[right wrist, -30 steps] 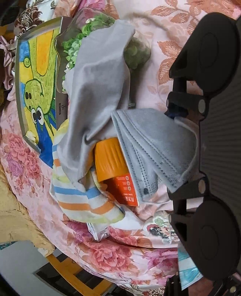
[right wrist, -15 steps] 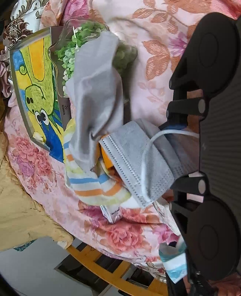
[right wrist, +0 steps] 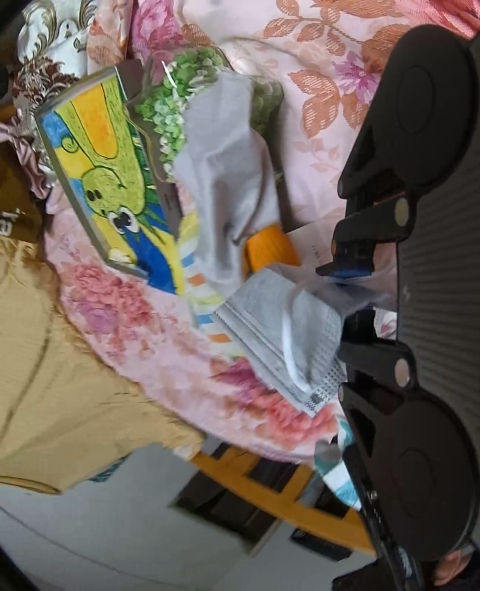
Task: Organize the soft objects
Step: 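Carry the mask with the right tool while the left tool carries the packet to the frog tray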
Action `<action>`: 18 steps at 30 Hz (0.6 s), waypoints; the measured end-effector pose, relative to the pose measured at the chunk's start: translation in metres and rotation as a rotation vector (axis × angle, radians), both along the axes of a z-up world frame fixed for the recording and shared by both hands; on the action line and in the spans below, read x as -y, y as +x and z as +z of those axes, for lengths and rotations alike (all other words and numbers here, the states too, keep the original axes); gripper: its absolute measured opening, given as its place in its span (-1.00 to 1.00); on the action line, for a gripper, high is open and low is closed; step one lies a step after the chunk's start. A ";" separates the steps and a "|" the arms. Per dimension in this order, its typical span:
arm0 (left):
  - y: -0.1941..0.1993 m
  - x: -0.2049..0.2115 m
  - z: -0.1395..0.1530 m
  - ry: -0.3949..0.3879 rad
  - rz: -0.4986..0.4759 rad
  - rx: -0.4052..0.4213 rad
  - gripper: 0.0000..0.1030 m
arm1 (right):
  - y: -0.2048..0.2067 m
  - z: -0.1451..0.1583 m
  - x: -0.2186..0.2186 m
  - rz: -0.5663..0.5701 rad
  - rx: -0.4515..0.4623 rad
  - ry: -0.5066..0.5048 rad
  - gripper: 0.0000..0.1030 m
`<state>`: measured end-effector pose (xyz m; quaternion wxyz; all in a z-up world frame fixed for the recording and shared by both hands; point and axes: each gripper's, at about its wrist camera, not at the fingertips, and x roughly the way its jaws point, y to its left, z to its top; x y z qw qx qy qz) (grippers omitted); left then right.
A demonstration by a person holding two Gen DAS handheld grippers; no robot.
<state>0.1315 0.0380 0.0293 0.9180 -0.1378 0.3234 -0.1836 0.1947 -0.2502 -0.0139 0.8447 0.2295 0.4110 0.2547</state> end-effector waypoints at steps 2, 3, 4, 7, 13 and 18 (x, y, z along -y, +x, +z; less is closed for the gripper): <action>0.012 -0.001 0.004 -0.016 0.008 -0.002 0.11 | 0.002 0.004 0.005 -0.022 0.013 0.025 -0.70; 0.021 0.000 0.007 -0.024 0.011 -0.003 0.11 | 0.003 0.007 0.008 -0.034 0.021 0.039 -0.70; 0.030 0.000 0.010 -0.029 0.017 -0.003 0.11 | 0.005 0.009 0.012 -0.047 0.029 0.054 -0.70; 0.059 0.006 0.017 -0.037 0.040 0.024 0.11 | 0.014 0.015 0.023 -0.102 0.050 0.102 -0.70; 0.138 0.025 0.021 -0.073 0.090 0.045 0.11 | 0.060 0.029 0.046 -0.222 0.102 0.112 -0.70; 0.200 0.043 0.013 -0.090 0.103 0.028 0.11 | 0.114 0.032 0.056 -0.305 0.148 0.104 -0.70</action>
